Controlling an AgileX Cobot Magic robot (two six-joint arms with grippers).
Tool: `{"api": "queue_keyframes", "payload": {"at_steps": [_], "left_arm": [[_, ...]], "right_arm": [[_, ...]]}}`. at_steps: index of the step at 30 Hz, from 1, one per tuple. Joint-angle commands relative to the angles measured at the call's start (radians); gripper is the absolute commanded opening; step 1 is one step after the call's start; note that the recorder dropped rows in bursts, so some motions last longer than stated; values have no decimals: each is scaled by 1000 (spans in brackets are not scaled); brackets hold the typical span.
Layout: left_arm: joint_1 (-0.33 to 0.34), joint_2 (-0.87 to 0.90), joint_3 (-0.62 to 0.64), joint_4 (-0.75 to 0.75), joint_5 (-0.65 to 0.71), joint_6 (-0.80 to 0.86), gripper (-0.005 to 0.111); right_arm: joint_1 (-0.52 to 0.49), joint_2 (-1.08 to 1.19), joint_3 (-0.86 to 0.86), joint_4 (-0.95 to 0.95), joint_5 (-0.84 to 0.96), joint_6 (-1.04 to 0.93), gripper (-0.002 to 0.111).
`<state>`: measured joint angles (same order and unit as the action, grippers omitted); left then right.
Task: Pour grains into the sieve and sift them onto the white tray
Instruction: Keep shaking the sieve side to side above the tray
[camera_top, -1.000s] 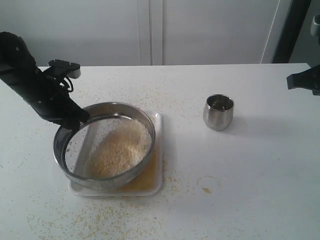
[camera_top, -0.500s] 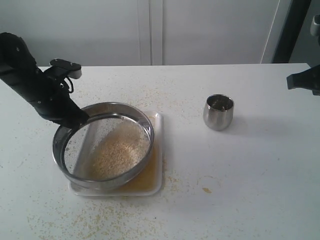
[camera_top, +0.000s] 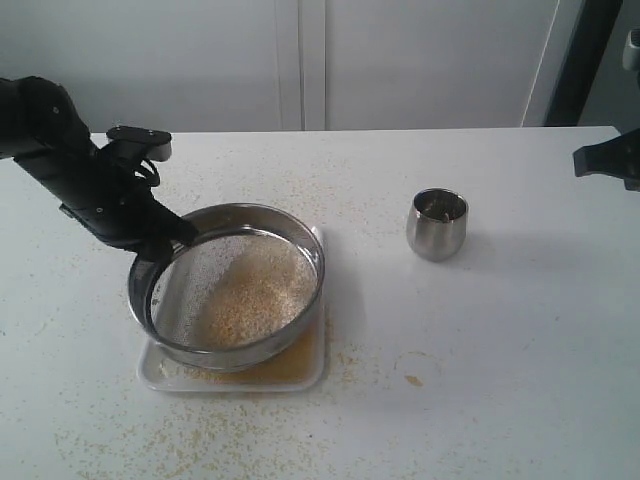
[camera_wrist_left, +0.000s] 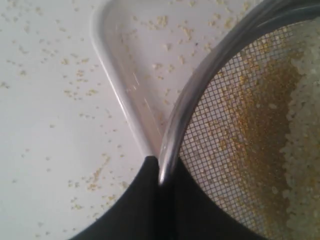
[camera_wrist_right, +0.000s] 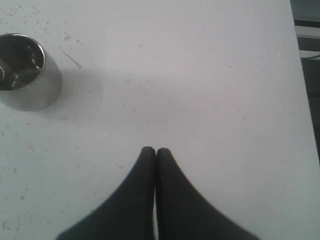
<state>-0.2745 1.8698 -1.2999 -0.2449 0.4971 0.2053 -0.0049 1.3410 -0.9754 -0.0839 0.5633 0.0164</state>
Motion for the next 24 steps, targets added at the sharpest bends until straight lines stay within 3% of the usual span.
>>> {"api": "queue_keyframes", "payload": {"at_steps": [1, 3, 5, 7, 11, 12, 16, 20, 24], "left_arm": [[39, -13, -5, -39, -30, -311, 0], [38, -13, -5, -39, -24, -252, 0], [25, -13, -5, -43, 22, -41, 0], [22, -13, -5, -45, 68, 59, 0], [69, -13, -5, -57, 38, -258, 0], [71, -13, -5, -68, 36, -271, 0], [33, -13, -5, -178, 82, 23, 0], [80, -15, -5, -156, 52, -108, 0], [98, -21, -5, -174, 52, -124, 0]], "right_arm": [[-3, -6, 1, 3, -13, 6, 0], [-3, -6, 1, 3, -13, 6, 0], [-3, -6, 1, 3, -13, 6, 0], [-3, -6, 1, 3, -13, 6, 0], [-3, -6, 1, 3, -11, 6, 0], [-3, -6, 1, 3, -11, 6, 0], [-3, -6, 1, 3, -11, 6, 0], [-3, -6, 1, 3, -13, 6, 0], [-3, -6, 1, 3, -13, 6, 0]]}}
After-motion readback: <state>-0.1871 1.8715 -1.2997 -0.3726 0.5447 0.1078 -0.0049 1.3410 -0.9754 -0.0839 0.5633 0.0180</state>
